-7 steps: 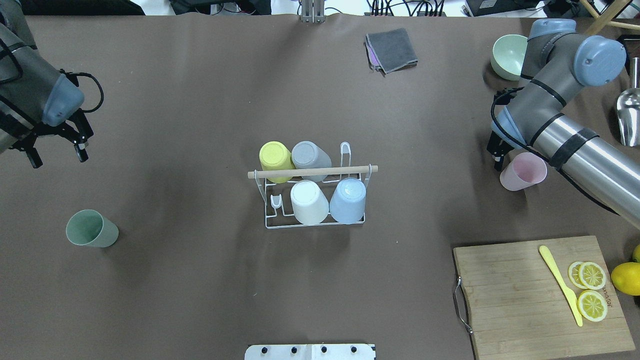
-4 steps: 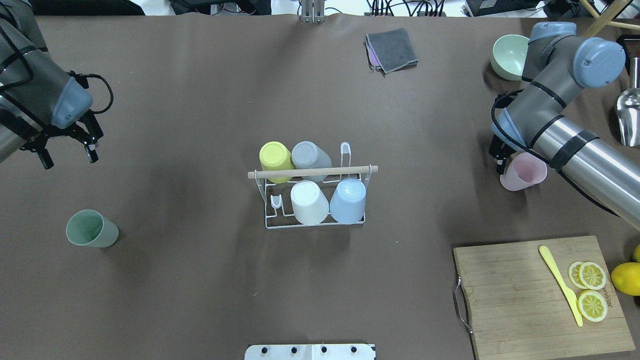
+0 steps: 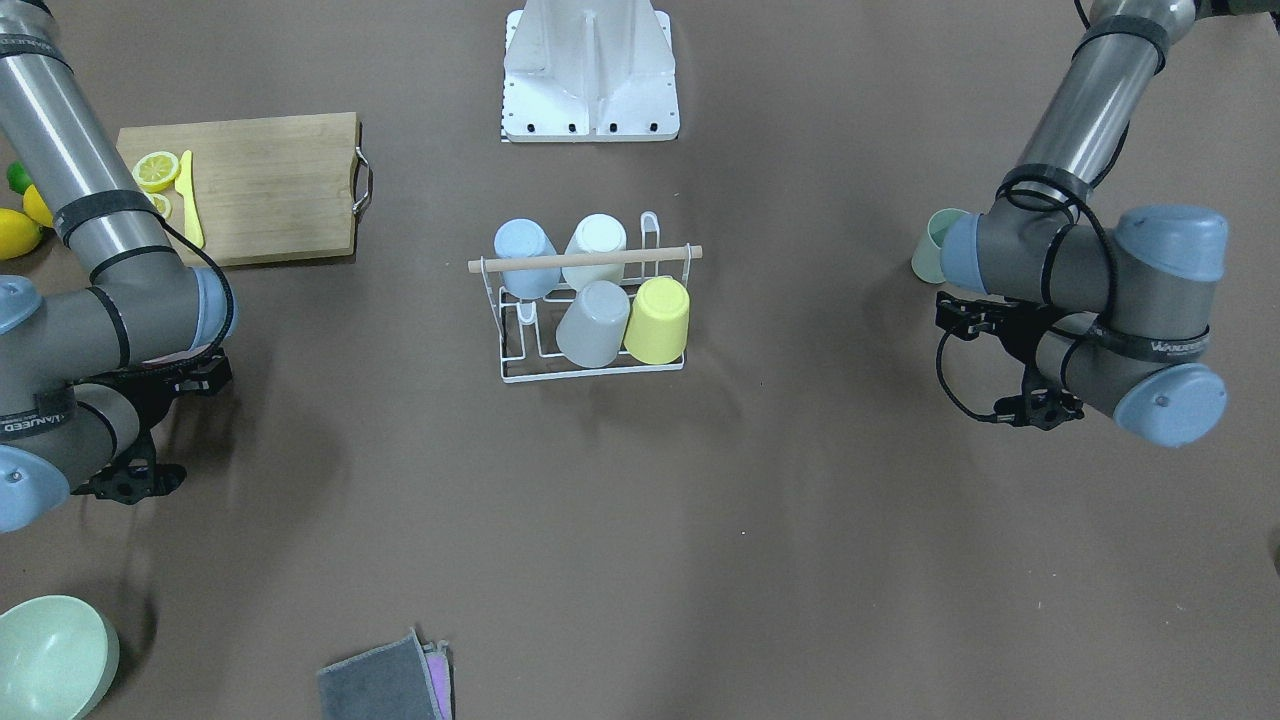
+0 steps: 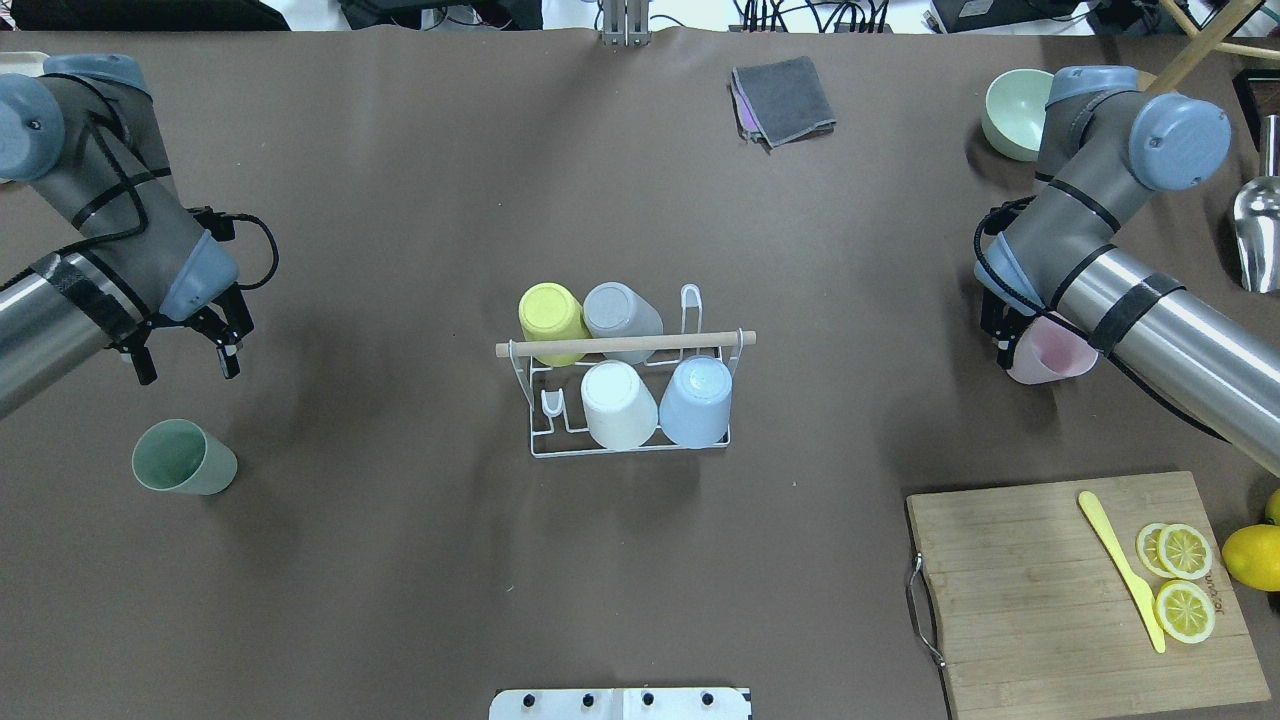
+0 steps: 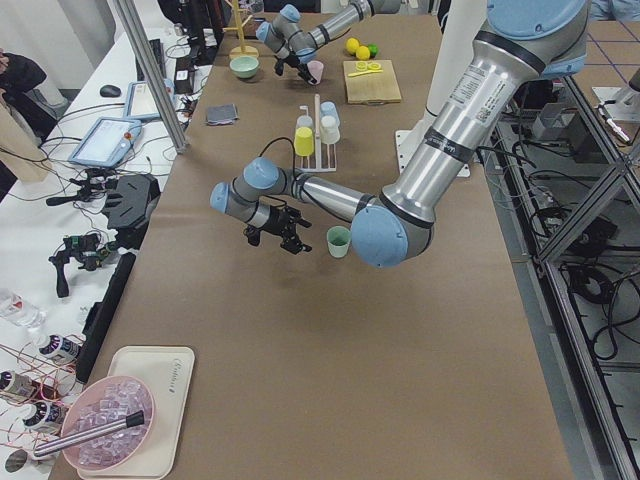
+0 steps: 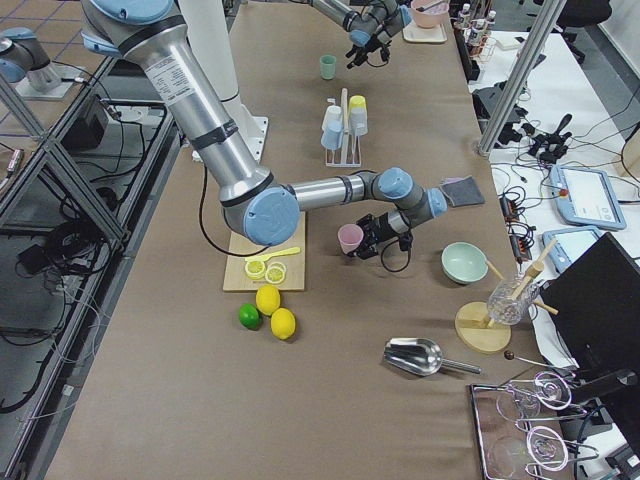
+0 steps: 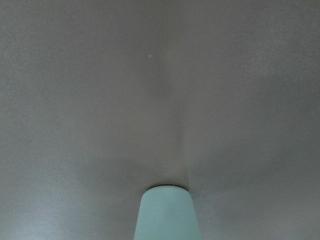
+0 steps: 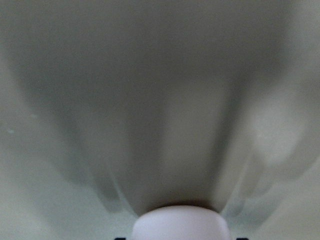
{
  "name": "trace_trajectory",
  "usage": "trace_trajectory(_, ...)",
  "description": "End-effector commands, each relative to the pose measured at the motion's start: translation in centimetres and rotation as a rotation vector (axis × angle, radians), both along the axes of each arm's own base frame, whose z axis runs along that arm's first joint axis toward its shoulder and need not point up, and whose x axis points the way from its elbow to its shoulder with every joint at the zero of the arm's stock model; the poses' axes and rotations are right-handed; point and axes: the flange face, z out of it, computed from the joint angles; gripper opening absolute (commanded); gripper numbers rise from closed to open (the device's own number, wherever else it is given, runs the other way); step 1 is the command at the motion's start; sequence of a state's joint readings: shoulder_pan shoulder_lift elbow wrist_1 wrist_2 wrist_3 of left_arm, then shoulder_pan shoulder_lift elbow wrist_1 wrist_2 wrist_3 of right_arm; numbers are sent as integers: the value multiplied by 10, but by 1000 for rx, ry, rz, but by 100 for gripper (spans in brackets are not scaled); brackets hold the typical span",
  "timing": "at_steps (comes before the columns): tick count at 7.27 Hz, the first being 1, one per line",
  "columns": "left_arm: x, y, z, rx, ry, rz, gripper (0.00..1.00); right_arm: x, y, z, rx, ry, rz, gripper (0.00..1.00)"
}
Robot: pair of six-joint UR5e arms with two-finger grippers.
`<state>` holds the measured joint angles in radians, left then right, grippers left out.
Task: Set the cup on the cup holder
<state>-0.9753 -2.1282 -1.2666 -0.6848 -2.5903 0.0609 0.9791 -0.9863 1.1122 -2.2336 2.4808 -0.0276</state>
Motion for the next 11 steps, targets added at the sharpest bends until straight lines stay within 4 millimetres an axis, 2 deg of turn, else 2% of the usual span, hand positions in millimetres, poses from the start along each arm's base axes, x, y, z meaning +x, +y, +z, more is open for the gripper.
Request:
trace_trajectory(1, 13, 11, 2, -19, -13, 25, 97, 0, 2, 0, -32, -7, 15, 15)
trace_trajectory(2, 17, 15, 3, -28, -17, 37, 97, 0, 1, -2, -29, -9, 15, 13)
trace_trajectory(4, 24, 23, 3, -54, -35, 53, 97, 24, -16, -21, 18, -46, 53, 14)
trace_trajectory(5, 23, 31, 13, -74, -50, 61, 97, 41, -27, -35, 71, -100, 54, 14)
trace_trajectory(7, 17, 44, 31, -91, -57, 70, 97, 69, -42, -66, 139, -327, 114, 13)
trace_trajectory(8, 21, 49, 34, -92, -59, 79, 97, 74, -48, -78, 155, -454, 156, 12)
trace_trajectory(10, 30, 55, 30, -96, -43, 80, 97, 56, -47, -111, 179, -733, 232, 8)
trace_trajectory(11, 32, 56, 28, -104, -29, 68, 97, 51, -48, -120, 193, -855, 265, 6)
